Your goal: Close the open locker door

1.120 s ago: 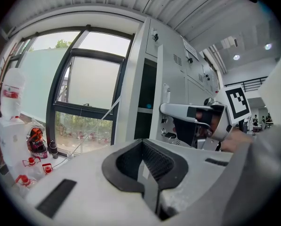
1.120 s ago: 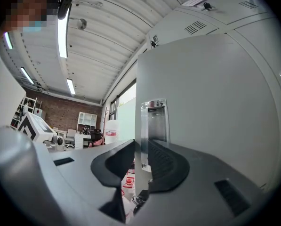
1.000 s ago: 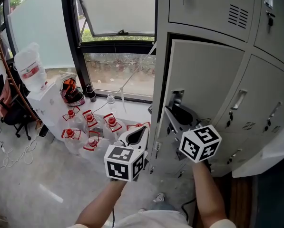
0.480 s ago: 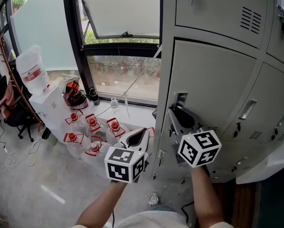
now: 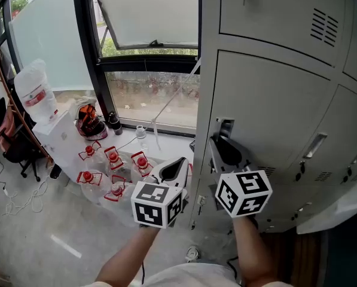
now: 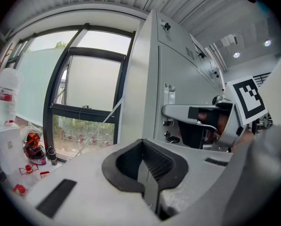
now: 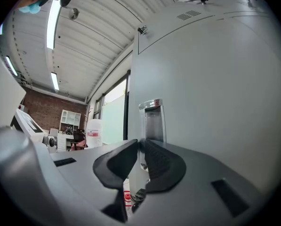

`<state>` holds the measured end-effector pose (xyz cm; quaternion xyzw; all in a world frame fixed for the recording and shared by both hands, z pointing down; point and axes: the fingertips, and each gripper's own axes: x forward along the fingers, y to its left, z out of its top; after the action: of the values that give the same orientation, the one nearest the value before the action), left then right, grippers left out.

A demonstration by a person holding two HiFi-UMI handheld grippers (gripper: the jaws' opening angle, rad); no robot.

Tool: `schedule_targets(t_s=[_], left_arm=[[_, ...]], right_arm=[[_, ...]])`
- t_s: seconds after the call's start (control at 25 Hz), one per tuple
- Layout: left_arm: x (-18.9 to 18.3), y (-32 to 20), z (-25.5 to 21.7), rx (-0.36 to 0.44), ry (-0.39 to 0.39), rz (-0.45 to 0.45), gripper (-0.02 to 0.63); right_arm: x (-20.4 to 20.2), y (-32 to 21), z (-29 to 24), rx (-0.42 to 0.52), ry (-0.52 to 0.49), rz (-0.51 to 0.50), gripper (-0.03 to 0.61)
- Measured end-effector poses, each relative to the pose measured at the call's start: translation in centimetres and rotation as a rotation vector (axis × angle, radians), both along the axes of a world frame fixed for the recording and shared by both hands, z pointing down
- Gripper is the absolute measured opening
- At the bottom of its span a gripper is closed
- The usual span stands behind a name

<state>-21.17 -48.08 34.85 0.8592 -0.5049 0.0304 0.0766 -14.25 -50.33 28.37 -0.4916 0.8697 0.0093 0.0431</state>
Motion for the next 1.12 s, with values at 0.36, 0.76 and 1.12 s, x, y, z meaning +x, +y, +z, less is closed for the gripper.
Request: schedule_targets(t_s=[0.36, 0.76, 1.12], left_arm=[[0.4, -1.3, -0.1, 0.004, 0.002, -0.001, 0.006], [0.2, -0.9, 0.7, -0.013, 0.0, -0.009, 0.006], [-0.6, 0.0, 0.6, -0.009, -0.003, -0.028, 0.006]], right_arm=[[0.2, -1.0, 0.1, 0.004, 0.014, 0.044, 0.046], [0.2, -1.0, 0.1, 0.013, 0.044, 0.059, 0.048], [0.5, -0.9, 0.4, 0.013, 0.075, 0.072, 0.044]])
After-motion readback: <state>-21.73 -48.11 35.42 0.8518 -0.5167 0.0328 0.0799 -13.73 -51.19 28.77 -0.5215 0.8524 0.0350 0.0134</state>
